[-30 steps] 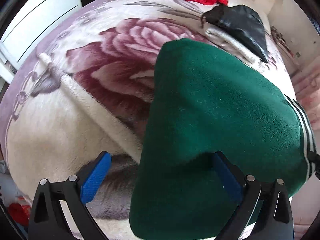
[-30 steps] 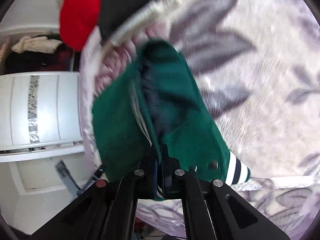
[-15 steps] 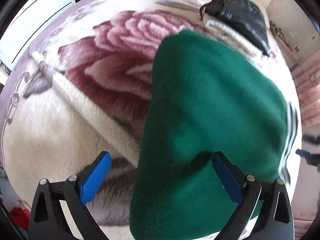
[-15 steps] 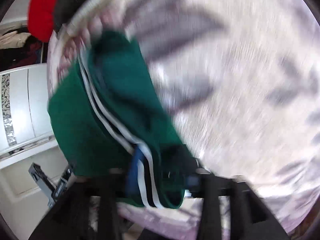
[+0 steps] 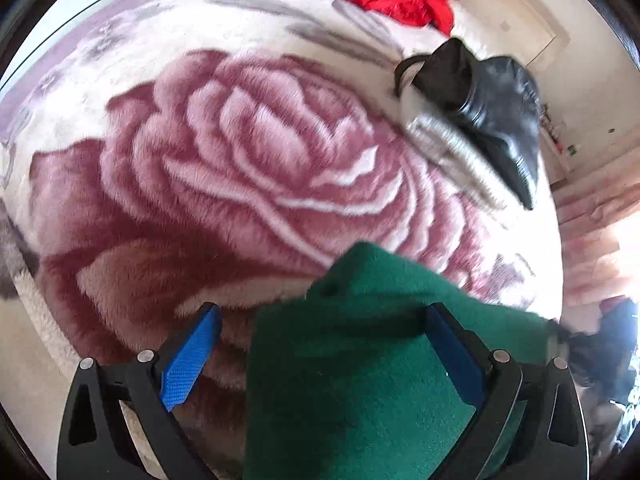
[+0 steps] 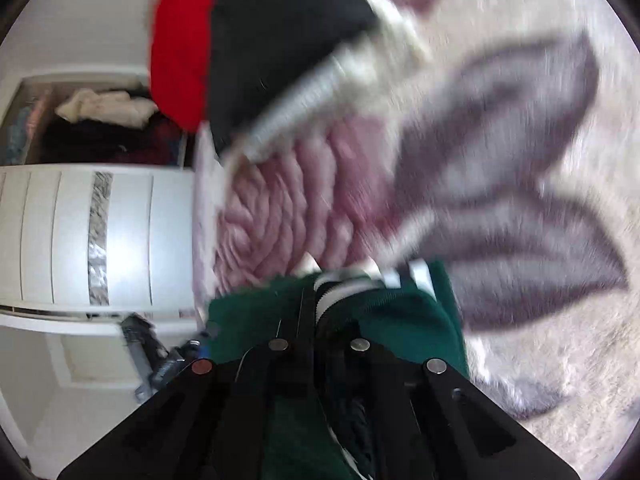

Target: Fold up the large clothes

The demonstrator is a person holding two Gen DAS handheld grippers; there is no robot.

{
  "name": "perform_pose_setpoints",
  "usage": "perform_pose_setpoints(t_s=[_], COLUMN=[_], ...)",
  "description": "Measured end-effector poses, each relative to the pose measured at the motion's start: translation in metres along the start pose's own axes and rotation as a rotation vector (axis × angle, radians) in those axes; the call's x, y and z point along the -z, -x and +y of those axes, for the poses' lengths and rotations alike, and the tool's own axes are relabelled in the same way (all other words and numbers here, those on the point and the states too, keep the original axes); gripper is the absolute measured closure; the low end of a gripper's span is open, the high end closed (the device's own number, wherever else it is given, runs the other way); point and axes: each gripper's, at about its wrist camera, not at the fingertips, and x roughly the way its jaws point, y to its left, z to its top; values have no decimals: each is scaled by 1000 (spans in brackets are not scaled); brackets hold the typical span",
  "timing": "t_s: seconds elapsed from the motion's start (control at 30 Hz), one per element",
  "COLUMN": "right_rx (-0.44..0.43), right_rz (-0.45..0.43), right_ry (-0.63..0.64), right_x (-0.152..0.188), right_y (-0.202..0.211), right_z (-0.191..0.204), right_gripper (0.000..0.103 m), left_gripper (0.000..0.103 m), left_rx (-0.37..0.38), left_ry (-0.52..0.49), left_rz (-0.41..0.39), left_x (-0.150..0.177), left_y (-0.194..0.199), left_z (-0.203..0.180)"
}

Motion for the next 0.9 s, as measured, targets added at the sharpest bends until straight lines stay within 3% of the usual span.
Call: perform_pose_setpoints(t_s=[0.13, 0.17, 0.2, 0.27, 0.33, 0.37, 0.43, 0.57, 0.7, 0.83, 0.9], right_rx=[151, 187, 221, 291, 319, 306, 278, 288, 336, 543, 566], right_rz=[168, 190, 192, 161, 121, 122, 180, 398, 579, 713, 766], right_ry=[-83, -96, -100, -70, 14, 71, 200, 450, 698, 954, 1038], right_x=[2, 1, -2, -5, -7, -8, -14, 1, 45, 95, 111], right_y=[-37, -39, -33, -10, 13, 18, 1, -85, -189, -284, -306], right_z=[-26, -28, -25, -12, 17, 36, 80, 173, 252, 284, 286], right_gripper=[99, 93, 74, 52, 50, 43, 39, 37, 23, 22, 24], left_gripper=[0, 0, 0, 0, 0, 0, 0, 0, 0, 0, 0], left_rx=[-37, -53, -73, -128, -203, -247, -310, -348, -322, -290, -276], left_ry=[48, 61, 76, 105, 117, 116, 112, 154, 212, 228, 227], left_rz=[-64, -80, -100, -120, -108, -84, -40, 36, 63, 73, 75], left_x=[8, 10, 14, 26, 38, 43, 54, 66, 73, 80, 84], left_y=[33, 42, 51, 67, 72, 70, 61, 40, 28, 25, 24], left_z=[18, 25, 34, 54, 71, 78, 91, 112, 131, 137, 137])
